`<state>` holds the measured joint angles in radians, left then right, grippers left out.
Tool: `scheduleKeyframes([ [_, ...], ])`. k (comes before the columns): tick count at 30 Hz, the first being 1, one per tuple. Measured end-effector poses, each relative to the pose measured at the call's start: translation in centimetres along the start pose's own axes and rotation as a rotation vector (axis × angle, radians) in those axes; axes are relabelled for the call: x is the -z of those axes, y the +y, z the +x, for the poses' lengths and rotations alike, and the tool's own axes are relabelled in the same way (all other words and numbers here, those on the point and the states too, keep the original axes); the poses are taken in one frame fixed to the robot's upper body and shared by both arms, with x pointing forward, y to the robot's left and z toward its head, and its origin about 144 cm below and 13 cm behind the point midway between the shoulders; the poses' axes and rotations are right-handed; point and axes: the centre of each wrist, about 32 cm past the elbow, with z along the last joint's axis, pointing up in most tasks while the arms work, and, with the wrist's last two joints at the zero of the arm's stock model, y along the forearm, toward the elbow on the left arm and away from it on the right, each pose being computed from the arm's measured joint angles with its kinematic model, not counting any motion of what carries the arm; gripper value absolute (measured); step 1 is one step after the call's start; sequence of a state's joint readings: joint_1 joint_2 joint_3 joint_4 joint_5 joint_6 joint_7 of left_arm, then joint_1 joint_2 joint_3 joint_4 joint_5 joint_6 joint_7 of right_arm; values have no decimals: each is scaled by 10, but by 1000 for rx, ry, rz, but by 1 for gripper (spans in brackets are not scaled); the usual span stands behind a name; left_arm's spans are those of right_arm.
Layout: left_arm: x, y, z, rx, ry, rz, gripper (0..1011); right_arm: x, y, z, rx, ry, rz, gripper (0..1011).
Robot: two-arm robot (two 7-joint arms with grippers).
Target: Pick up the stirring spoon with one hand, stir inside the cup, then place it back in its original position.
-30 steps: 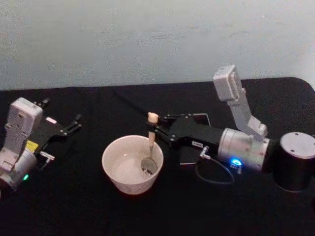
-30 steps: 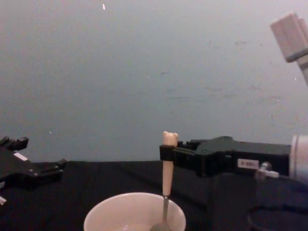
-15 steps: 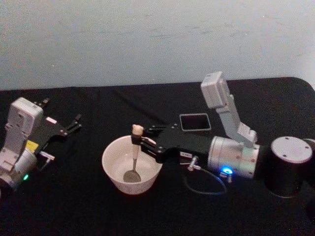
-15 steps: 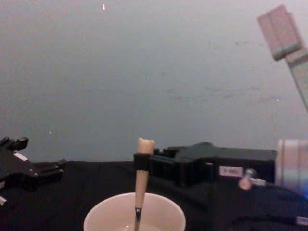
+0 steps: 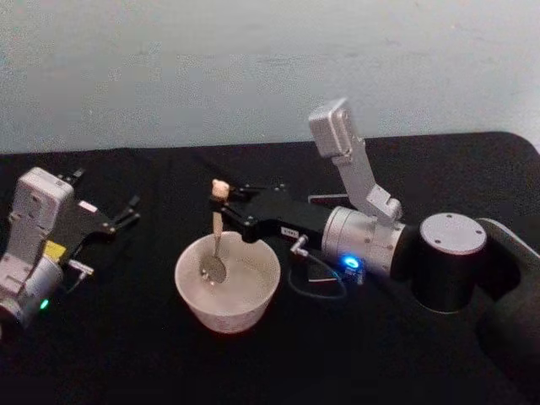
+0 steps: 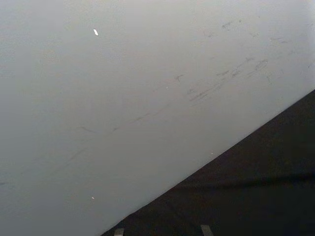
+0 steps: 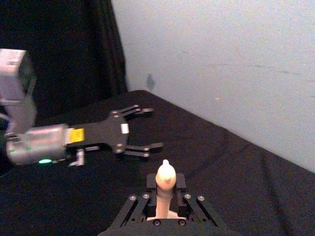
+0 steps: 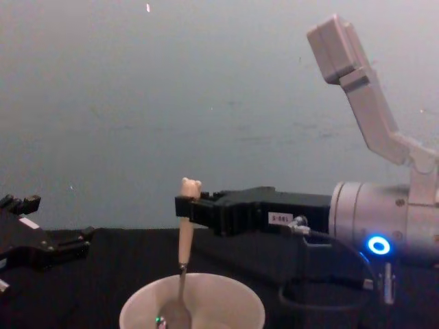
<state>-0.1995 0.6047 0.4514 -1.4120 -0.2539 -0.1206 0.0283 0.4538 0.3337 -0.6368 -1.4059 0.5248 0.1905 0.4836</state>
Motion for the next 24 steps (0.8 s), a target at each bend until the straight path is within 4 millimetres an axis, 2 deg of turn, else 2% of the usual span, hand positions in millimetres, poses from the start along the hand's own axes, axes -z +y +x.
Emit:
scheduleKeyframes([
  [8,0,0,0,0,0,0,1001,-3,-2,12,64,-3,5,218],
  [16,0,0,0,0,0,0,1001,-1,-28,16,59,-16,-19,218],
  [24,0,0,0,0,0,0,1001,2,-52,10,-6,-2,-40,218],
])
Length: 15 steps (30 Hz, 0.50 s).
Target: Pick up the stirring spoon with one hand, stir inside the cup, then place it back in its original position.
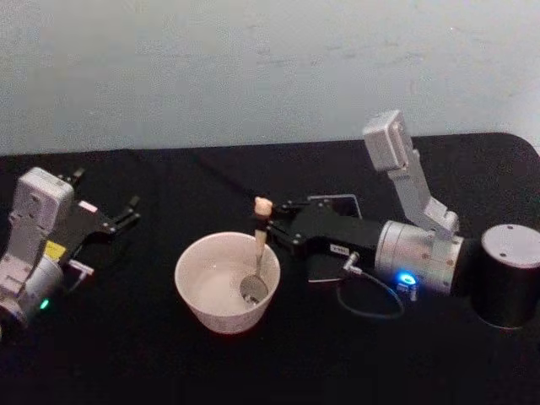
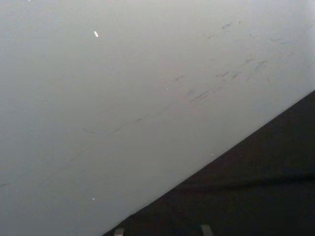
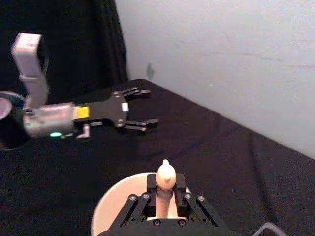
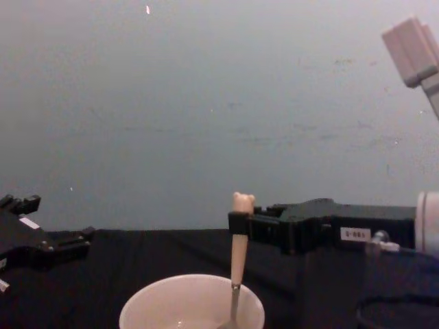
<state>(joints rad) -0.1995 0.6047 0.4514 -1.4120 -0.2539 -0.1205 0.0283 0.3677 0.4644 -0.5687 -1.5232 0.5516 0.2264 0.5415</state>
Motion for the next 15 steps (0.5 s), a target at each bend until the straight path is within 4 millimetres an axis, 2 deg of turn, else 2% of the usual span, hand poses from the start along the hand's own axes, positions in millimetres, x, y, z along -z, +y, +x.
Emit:
scheduleKeyframes([
  [8,0,0,0,0,0,0,1001,2,-2,-9,-48,26,-5,218],
  [15,0,0,0,0,0,0,1001,0,16,-17,-50,37,-2,218],
])
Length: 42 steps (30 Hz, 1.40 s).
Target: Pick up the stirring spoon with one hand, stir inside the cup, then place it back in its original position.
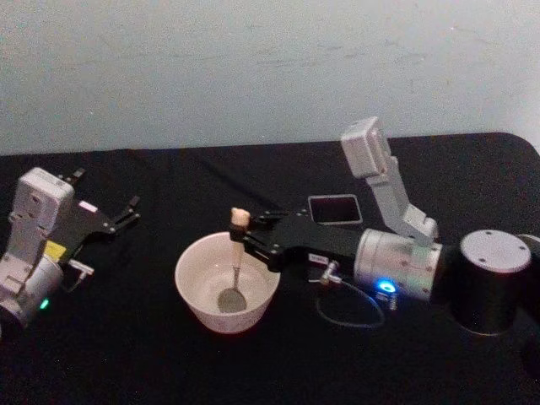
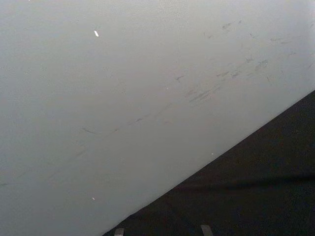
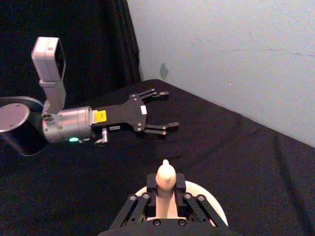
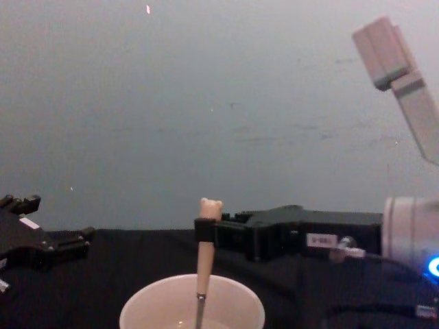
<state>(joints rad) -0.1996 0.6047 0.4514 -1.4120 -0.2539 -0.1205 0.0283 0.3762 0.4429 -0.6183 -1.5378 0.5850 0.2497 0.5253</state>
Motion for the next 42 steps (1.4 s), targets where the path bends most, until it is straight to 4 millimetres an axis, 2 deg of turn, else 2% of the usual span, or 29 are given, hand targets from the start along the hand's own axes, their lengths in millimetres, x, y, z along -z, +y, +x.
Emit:
scheduleKeyframes([
  [11,0,0,0,0,0,0,1001,-4,31,2,63,9,-1,218],
  [18,0,0,0,0,0,0,1001,-10,37,12,111,18,13,218],
  [25,0,0,0,0,0,0,1001,-10,23,20,133,17,11,218],
  [28,0,0,0,0,0,0,1001,-8,9,22,126,15,4,218],
  [36,0,0,0,0,0,0,1001,-7,-13,22,86,35,-6,218],
  [42,0,0,0,0,0,0,1001,-7,-16,19,55,81,-16,218],
])
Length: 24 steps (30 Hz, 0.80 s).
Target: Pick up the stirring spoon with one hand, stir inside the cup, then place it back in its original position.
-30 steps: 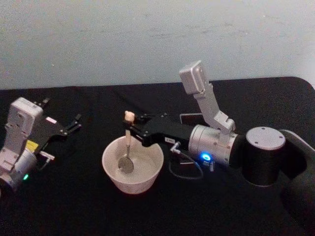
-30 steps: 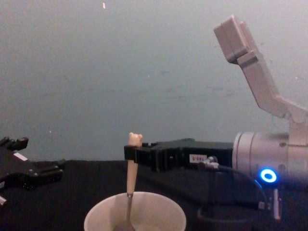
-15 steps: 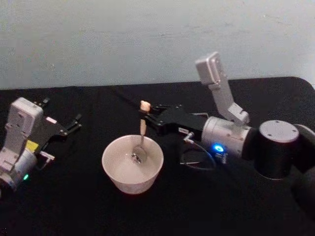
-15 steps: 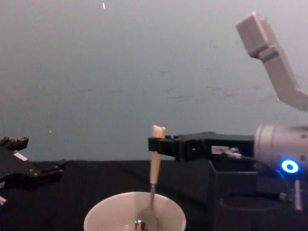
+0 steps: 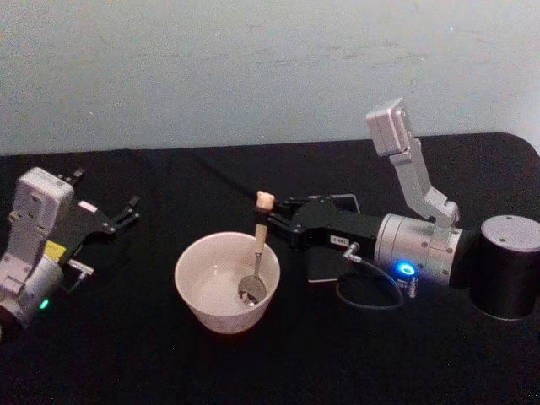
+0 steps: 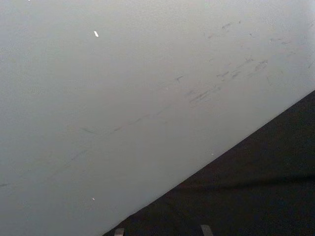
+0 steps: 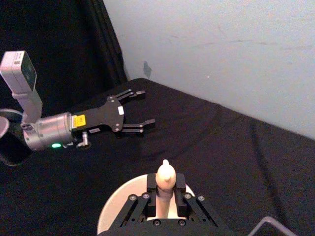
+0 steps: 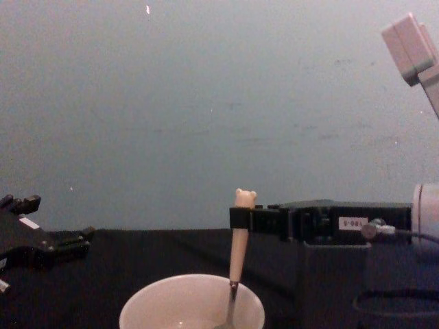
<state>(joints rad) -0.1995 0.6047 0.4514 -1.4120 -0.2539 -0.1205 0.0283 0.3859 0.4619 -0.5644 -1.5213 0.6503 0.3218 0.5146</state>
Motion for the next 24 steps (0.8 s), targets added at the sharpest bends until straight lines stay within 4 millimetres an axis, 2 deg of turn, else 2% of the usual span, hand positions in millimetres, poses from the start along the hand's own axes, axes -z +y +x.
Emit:
scheduleKeyframes([
  [14,0,0,0,0,0,0,1001,-6,9,0,21,97,20,218],
  [24,0,0,0,0,0,0,1001,-15,7,2,68,116,60,218],
])
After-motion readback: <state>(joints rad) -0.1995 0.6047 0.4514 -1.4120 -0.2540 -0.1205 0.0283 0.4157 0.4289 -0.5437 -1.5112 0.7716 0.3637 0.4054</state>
